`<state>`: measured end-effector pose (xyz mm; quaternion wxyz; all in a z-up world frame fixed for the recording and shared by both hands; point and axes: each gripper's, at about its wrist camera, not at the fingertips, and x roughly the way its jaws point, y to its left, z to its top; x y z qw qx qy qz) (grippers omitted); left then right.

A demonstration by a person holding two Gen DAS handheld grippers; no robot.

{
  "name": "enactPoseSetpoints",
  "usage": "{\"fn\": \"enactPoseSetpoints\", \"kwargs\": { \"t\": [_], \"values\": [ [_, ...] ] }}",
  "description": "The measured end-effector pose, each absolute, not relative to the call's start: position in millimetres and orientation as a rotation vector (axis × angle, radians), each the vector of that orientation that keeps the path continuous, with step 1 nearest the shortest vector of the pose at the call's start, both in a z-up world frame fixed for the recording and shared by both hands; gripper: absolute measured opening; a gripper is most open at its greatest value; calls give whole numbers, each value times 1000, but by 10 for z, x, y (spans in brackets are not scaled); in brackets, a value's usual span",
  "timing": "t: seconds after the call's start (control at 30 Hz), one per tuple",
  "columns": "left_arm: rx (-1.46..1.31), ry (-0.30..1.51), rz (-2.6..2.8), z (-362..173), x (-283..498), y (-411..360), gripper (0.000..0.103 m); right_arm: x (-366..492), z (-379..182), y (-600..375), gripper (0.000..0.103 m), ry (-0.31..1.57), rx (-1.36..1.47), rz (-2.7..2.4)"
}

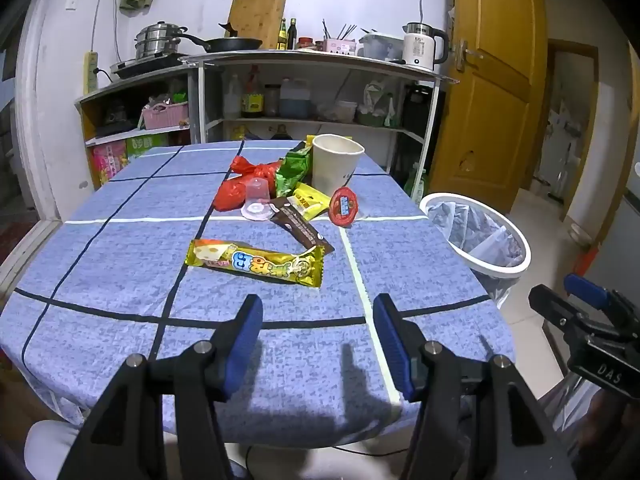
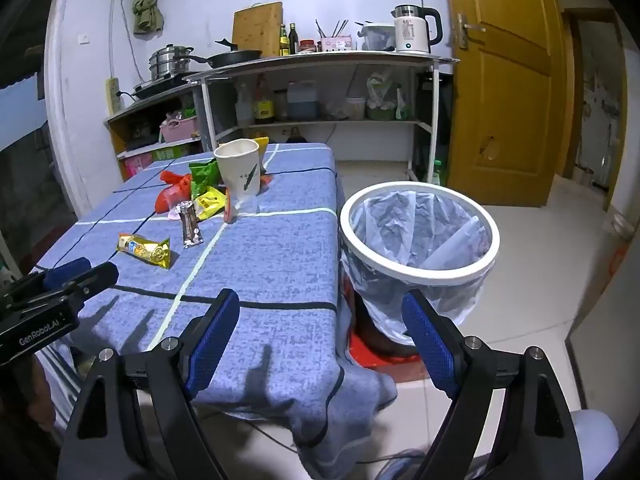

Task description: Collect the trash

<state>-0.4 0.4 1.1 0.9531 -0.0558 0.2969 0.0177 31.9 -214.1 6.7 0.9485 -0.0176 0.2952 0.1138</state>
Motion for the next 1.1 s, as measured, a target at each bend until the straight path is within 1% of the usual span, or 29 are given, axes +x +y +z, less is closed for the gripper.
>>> {"fn": "enactPoseSetpoints", "kwargs": {
  "t": [0.07,0.3,0.53,1.1],
  "values": [
    [-119,645,40,4,50,25,60,302,61,-2120,84,587,-60,227],
    [-131,625,25,-23,114,140,60,283,109,-2133,84,584,-58,233],
    [-101,567,38,109,-101,-1,60,249,113,-2102,84,583,-73,223],
    [-93,584,34,79,-102,-7,60,259,117,-2113,84,579,-65,226]
  ]
}}
